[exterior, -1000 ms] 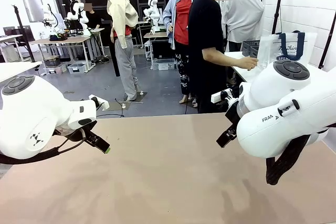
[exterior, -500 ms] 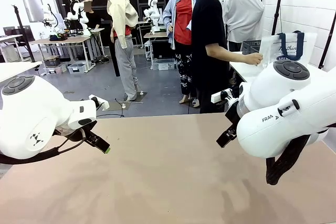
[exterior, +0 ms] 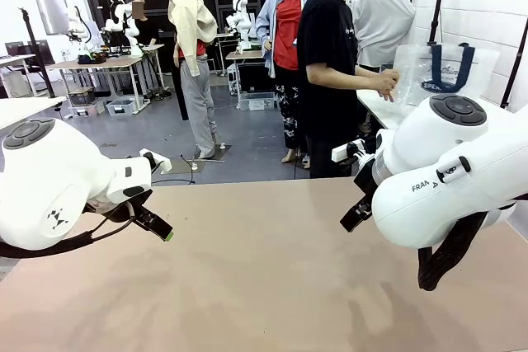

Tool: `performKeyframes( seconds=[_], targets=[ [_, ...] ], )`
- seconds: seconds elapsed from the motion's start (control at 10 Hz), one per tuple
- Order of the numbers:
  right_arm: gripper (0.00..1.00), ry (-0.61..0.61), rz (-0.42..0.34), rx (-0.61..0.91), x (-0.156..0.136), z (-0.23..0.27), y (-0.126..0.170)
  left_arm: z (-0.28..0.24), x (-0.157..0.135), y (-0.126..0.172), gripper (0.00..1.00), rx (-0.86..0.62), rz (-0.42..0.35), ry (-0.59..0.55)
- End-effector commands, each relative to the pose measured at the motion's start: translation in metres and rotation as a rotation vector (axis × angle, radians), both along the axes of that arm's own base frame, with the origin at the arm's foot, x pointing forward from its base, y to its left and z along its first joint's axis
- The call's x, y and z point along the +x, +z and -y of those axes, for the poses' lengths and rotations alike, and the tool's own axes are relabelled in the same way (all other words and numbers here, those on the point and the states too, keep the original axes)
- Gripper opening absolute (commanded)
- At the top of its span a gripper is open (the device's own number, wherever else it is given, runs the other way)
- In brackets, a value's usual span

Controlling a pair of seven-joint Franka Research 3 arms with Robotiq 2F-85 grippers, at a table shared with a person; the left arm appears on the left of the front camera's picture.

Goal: Transfer purchased items from the store into the shopping bag.
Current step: Open the Reusable shopping bag in the center of the table.

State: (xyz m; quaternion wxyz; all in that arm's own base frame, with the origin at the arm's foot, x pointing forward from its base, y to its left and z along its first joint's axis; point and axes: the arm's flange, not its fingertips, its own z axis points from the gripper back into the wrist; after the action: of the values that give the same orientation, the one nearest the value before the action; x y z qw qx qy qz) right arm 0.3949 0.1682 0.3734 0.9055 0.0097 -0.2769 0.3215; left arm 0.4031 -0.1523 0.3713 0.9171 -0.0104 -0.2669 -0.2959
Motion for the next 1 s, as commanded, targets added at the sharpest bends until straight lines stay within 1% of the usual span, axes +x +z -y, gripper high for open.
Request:
performKeyframes(
  seconds=[0.0,0.9],
  targets=[
    [1.00,0.000,0.000,0.001,0.0000,0.0001,0.0000,-0.0011,0.0004,0.0001,1.00,-0.001,0.000,0.002],
    [1.00,0.000,0.000,0.001,0.0000,0.0001,0.0000,-0.0011,0.0004,0.0001,1.00,-0.001,0.000,0.002]
  ],
)
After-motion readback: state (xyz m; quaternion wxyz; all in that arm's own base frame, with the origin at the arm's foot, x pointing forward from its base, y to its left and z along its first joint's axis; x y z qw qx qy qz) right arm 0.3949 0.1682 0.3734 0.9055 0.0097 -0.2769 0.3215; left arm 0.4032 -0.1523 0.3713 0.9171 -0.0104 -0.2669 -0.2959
